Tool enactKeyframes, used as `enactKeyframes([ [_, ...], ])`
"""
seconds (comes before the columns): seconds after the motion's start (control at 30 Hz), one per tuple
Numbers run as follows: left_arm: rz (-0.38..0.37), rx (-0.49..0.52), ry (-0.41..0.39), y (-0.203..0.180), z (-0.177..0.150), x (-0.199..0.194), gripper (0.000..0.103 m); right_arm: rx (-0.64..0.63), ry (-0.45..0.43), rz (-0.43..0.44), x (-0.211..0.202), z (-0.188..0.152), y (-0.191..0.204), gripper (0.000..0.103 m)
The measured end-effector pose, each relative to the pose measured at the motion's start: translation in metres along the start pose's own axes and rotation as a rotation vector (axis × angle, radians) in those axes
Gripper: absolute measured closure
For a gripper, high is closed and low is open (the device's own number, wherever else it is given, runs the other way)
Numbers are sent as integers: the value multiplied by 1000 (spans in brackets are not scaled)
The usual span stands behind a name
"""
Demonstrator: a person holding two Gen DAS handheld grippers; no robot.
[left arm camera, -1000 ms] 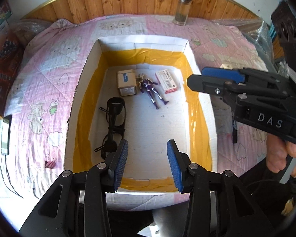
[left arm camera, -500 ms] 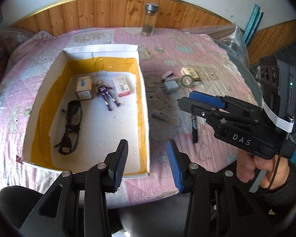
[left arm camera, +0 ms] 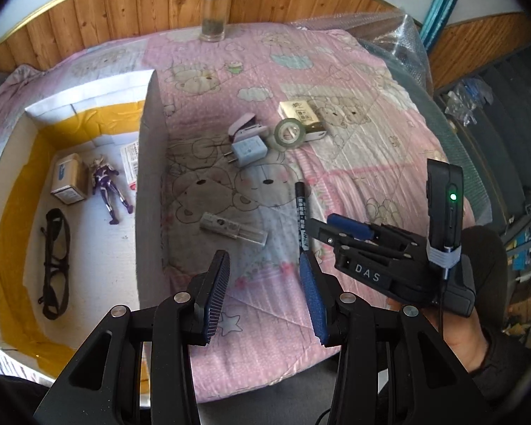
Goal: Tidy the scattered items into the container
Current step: 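Grasp the white tube with the left tool while the right tool grasps the black marker, then lift the white tube with the left tool while the right tool lifts the black marker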
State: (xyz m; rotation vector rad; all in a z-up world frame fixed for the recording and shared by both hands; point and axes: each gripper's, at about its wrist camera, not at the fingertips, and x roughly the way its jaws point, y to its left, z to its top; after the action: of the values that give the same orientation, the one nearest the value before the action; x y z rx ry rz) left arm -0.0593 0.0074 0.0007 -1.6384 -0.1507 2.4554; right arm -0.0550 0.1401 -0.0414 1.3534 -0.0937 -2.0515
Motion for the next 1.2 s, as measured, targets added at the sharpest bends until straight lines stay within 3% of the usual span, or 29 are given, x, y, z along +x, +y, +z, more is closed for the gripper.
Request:
enactKeyframes([
  [0.3,-2,-345,130,36,19,90,59,10,58,-43,31,4,-12,63],
  [0.5,54,-445,194,42,17,135,58,-96,50,-123,38,-2,3,63],
  [0.57,71,-418,136,39,19,133,59,-145,49,-162,40,-4,9,67],
  [0.63,94,-383,114,36,20,134,67,-175,48,-209,40,-5,10,81],
  [0.7,110,-342,103,34,19,134,87,-150,47,-208,37,-4,4,88],
  [0.73,113,-334,100,33,19,133,90,-130,42,-214,35,-3,2,88],
  [0.93,125,-329,71,29,16,138,88,-61,32,-211,32,0,-14,88],
  [1.03,128,-315,59,24,21,139,83,-105,22,-236,37,3,-9,88],
  [1.1,152,-292,51,20,21,140,91,-98,22,-225,36,4,-10,88],
  [1.2,142,-308,49,19,17,136,92,-7,10,-158,30,6,-25,89],
])
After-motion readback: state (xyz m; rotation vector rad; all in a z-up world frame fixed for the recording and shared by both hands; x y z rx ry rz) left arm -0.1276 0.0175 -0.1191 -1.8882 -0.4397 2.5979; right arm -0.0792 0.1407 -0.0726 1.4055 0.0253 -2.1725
